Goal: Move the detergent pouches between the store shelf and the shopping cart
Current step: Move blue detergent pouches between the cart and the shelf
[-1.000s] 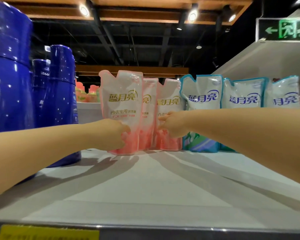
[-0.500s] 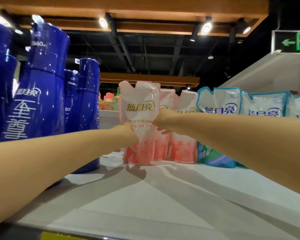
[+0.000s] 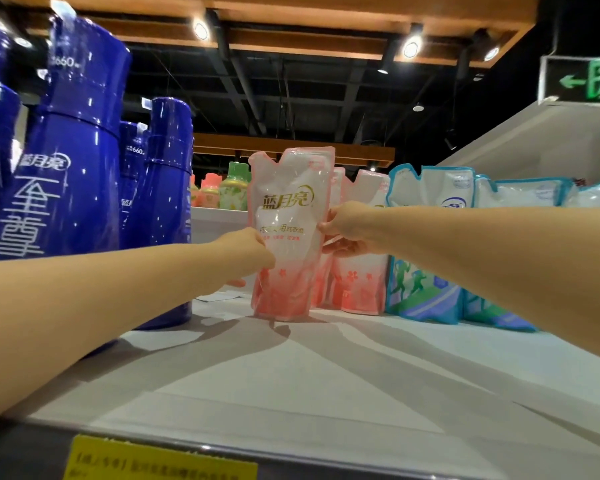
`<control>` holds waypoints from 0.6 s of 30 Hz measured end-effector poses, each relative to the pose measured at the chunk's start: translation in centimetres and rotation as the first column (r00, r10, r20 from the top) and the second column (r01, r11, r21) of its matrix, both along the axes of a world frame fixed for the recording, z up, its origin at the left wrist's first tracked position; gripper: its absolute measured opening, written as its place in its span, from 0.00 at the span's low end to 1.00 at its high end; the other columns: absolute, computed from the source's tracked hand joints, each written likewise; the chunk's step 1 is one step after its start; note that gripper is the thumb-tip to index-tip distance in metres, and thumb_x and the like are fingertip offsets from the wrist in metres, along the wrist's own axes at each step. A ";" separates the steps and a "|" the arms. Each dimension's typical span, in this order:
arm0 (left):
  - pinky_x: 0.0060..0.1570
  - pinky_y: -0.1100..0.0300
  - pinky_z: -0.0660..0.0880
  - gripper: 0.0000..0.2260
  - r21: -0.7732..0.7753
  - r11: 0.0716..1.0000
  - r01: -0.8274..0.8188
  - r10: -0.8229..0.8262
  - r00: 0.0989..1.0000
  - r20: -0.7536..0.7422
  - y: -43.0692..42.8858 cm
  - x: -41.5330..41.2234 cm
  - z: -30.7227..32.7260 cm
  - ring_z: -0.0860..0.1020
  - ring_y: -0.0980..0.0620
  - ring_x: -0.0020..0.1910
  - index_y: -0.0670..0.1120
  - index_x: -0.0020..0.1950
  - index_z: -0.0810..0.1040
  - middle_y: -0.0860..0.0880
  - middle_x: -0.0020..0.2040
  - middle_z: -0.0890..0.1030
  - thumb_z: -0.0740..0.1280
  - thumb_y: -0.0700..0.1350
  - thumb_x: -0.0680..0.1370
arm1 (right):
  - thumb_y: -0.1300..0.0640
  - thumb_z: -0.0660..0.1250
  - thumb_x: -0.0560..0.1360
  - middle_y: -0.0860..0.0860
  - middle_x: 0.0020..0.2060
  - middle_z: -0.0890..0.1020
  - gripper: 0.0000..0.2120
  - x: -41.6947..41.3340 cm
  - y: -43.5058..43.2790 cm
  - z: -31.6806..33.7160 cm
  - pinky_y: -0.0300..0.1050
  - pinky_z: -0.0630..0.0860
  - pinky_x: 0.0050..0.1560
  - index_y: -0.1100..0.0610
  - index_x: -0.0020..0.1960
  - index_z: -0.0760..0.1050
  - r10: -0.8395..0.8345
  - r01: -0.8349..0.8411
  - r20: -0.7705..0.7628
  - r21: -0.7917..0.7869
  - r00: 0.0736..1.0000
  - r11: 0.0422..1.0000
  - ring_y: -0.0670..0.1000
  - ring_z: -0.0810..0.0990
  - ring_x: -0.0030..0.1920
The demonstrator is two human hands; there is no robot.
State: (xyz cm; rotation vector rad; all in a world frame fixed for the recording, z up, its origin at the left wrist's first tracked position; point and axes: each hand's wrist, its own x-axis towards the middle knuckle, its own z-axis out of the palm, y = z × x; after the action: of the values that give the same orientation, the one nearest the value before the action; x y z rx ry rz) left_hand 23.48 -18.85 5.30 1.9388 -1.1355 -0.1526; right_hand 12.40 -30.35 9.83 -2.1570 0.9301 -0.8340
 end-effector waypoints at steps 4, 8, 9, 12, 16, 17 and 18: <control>0.50 0.56 0.75 0.17 0.069 0.995 0.076 -0.078 0.996 0.040 -0.1 -0.4 -0.5 0.71 0.48 0.59 0.51 0.64 0.69 0.48 0.62 0.72 0.64 0.40 0.77 | 0.58 0.60 0.80 0.53 0.40 0.80 0.11 -0.9 -0.6 -0.2 0.37 0.78 0.29 0.60 0.60 0.74 -0.062 0.062 -0.009 -0.027 0.998 0.998 0.48 0.80 0.34; 0.52 0.57 0.76 0.15 0.121 0.988 0.098 -0.108 0.991 0.081 -0.4 -0.7 -0.8 0.72 0.47 0.58 0.56 0.60 0.69 0.48 0.63 0.70 0.63 0.40 0.77 | 0.61 0.59 0.80 0.59 0.47 0.83 0.13 -0.9 -1.0 -0.6 0.40 0.80 0.30 0.61 0.63 0.73 -0.039 0.038 0.032 0.028 0.999 0.999 0.51 0.82 0.35; 0.51 0.57 0.76 0.16 0.128 0.987 0.100 -0.112 0.990 0.091 -0.3 -0.8 -0.8 0.72 0.47 0.58 0.57 0.59 0.69 0.48 0.63 0.70 0.63 0.40 0.77 | 0.62 0.59 0.80 0.60 0.48 0.83 0.13 -0.8 -1.1 -0.7 0.40 0.80 0.29 0.62 0.64 0.72 -0.039 0.037 0.036 0.041 0.999 0.998 0.51 0.82 0.36; 0.50 0.57 0.76 0.18 0.154 0.985 0.082 -0.102 0.986 0.128 -0.2 -0.9 -0.9 0.72 0.47 0.58 0.58 0.62 0.70 0.49 0.63 0.70 0.61 0.39 0.77 | 0.62 0.59 0.80 0.59 0.45 0.82 0.13 -0.9 -1.2 -0.9 0.41 0.80 0.35 0.64 0.63 0.72 -0.037 0.036 0.029 0.050 0.999 0.998 0.50 0.81 0.36; 0.41 0.62 0.75 0.20 0.181 0.981 0.071 -0.103 0.980 0.173 0.0 -1.2 -0.8 0.72 0.47 0.56 0.60 0.64 0.70 0.49 0.63 0.70 0.58 0.38 0.78 | 0.60 0.63 0.78 0.56 0.48 0.80 0.13 -1.4 -0.7 -2.0 0.43 0.81 0.45 0.63 0.62 0.71 0.011 -0.001 -0.130 0.070 0.991 0.998 0.51 0.81 0.45; 0.41 0.62 0.75 0.21 0.191 0.979 0.069 -0.107 0.975 0.194 0.1 -1.3 -0.8 0.73 0.47 0.57 0.60 0.65 0.70 0.49 0.64 0.70 0.58 0.38 0.78 | 0.59 0.64 0.77 0.56 0.51 0.79 0.15 -1.4 -0.6 -2.5 0.45 0.80 0.50 0.62 0.62 0.71 0.018 -0.008 -0.196 0.052 0.980 0.999 0.52 0.80 0.49; 0.42 0.62 0.75 0.21 0.199 0.978 0.069 -0.112 0.971 0.213 0.1 -1.4 -0.8 0.73 0.47 0.57 0.60 0.66 0.69 0.48 0.65 0.70 0.58 0.38 0.78 | 0.58 0.66 0.76 0.55 0.54 0.79 0.16 -1.3 -0.5 -3.0 0.46 0.79 0.52 0.61 0.62 0.71 0.021 -0.012 -0.250 0.035 0.968 0.999 0.53 0.79 0.53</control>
State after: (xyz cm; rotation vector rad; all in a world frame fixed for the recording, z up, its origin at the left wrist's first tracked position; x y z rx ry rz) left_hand 22.11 -18.74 4.51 2.1130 -1.4028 -0.0966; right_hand 11.08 -30.82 6.82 -2.2727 1.0402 -0.5410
